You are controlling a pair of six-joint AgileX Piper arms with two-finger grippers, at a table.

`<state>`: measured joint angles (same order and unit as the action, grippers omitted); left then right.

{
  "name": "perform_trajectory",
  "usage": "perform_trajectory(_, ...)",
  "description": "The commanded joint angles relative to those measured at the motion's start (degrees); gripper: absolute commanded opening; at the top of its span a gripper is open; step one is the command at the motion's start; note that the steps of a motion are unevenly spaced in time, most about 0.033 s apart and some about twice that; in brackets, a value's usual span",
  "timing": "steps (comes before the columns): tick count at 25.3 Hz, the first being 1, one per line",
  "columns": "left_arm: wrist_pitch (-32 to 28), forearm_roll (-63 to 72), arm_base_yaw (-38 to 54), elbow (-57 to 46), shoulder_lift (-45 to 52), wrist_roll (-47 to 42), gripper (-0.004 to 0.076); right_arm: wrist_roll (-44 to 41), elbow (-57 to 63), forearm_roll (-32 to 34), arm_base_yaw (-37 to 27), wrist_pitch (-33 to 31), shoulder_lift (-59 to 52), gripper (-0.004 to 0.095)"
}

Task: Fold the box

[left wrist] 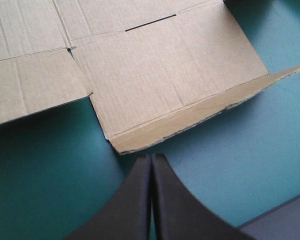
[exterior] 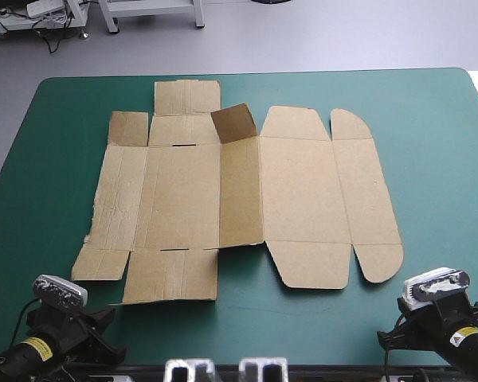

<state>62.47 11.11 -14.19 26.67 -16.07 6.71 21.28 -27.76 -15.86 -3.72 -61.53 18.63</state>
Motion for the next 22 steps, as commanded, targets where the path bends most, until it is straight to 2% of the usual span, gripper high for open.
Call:
perform_trajectory(1, -2.9, 1.1, 0.1, 1.4, -0.7, -0.2, -0.0010, 0.4, -1.2, -1.4, 0.1, 2.7, 0.5, -0.0024)
perform_trajectory(8, -3.9, 1.5, 0.1, 2.4, -0.7, 1.7, -0.0010, 0.4, -1.2, -1.4, 0.1, 2.7, 0.5, -0.0024)
perform_trajectory(15, -4.5, 0.9, 0.1, 10.7, -1.4, 1.7, -0.0010, 0.4, -1.2, -1.4, 0.1, 2.7, 0.5, -0.0024)
perform_trajectory(22, -3.6, -5.0, 0.1, 23.2, -12.3, 1.9, -0.0010, 0.4, -1.2, -1.4, 0.1, 2.7, 0.5, -0.0024)
